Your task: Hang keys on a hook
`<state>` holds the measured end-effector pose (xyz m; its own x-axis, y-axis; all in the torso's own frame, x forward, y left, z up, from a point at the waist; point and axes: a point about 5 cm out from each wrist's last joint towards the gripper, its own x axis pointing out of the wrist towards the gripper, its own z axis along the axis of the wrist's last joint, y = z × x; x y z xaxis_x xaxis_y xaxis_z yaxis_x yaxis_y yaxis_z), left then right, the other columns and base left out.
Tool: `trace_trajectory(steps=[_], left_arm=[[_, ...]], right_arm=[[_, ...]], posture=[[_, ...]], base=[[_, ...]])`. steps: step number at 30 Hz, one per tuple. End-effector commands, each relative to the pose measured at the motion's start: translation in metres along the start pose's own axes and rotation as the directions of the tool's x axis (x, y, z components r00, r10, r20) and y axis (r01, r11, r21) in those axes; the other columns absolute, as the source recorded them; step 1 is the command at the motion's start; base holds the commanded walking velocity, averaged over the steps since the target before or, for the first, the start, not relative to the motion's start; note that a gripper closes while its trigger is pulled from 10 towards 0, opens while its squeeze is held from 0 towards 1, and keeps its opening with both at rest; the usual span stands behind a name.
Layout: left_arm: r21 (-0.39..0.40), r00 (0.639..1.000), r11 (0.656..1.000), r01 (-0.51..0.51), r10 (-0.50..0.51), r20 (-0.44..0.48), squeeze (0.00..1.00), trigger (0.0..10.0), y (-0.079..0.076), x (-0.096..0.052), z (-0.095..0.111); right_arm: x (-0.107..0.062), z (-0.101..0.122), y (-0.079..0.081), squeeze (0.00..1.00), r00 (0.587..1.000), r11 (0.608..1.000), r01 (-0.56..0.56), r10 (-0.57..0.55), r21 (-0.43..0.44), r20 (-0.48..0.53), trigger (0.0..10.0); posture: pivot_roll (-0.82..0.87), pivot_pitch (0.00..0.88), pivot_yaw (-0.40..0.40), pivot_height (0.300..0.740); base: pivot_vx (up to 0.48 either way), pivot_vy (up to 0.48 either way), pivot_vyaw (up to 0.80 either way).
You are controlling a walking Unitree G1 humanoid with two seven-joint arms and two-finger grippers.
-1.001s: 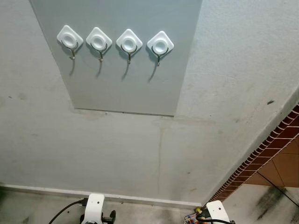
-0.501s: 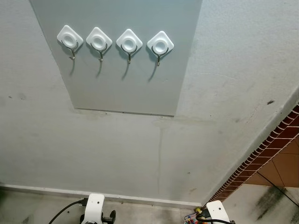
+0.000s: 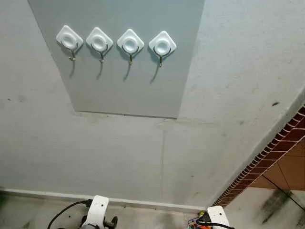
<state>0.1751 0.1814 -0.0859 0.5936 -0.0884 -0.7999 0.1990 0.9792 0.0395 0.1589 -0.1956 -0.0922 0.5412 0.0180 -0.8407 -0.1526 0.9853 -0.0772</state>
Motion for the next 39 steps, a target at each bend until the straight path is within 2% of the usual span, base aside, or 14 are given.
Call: trace_trajectory(steps=[1, 15, 19, 23, 25, 29, 39], left_arm=[[0.011, 1.000, 1.000, 0.004, -0.004, -0.017, 0.00, 10.0, 0.002, -0.001, -0.003], [0.021, 1.000, 1.000, 0.004, -0.004, -0.010, 0.00, 10.0, 0.003, -0.001, -0.002], [0.002, 1.000, 1.000, -0.002, 0.002, 0.021, 0.00, 10.0, 0.002, 0.000, 0.003], [-0.011, 0.999, 1.000, 0.006, -0.005, 0.039, 0.00, 10.0, 0.001, 0.000, 0.006], [-0.053, 0.998, 0.999, 0.012, -0.009, 0.059, 0.00, 10.0, -0.001, 0.001, 0.008], [-0.074, 0.999, 0.997, 0.014, -0.010, 0.051, 0.00, 10.0, 0.000, 0.000, 0.006], [-0.051, 0.998, 0.999, 0.012, -0.008, 0.061, 0.00, 10.0, 0.002, 0.000, 0.007]], right_arm=[[0.000, -0.002, 0.000, 0.00, 1.000, 1.000, 0.009, -0.009, 0.013, -0.003, 10.0], [-0.001, -0.001, -0.003, 0.00, 1.000, 0.999, 0.025, -0.025, 0.026, 0.010, 10.0], [-0.001, 0.005, -0.005, 0.00, 0.998, 0.998, 0.032, -0.035, 0.053, 0.053, 10.0], [-0.001, 0.004, -0.004, 0.00, 0.998, 0.998, 0.035, -0.038, 0.057, 0.053, 10.0], [-0.002, -0.001, -0.003, 0.00, 0.998, 0.998, 0.040, -0.043, 0.054, 0.049, 10.0], [-0.003, -0.003, -0.003, 0.00, 0.997, 0.997, 0.045, -0.049, 0.062, 0.052, 10.0], [-0.003, -0.003, -0.001, 0.00, 0.998, 0.999, 0.034, -0.036, 0.036, 0.058, 10.0]], posture=[[-0.07, 0.000, 0.016, 0.740], [-0.06, 0.000, 0.016, 0.740], [-0.07, 0.000, 0.017, 0.740], [-0.07, 0.000, 0.015, 0.740], [-0.07, 0.000, 0.014, 0.740], [-0.07, 0.000, 0.014, 0.740], [-0.08, 0.000, 0.017, 0.740]], base=[[0.000, 0.000, 0.00], [0.000, 0.000, 0.00], [0.000, 0.000, 0.00], [0.000, 0.000, 0.00], [0.000, 0.000, 0.00], [0.000, 0.000, 0.00], [0.000, 0.000, 0.00]])
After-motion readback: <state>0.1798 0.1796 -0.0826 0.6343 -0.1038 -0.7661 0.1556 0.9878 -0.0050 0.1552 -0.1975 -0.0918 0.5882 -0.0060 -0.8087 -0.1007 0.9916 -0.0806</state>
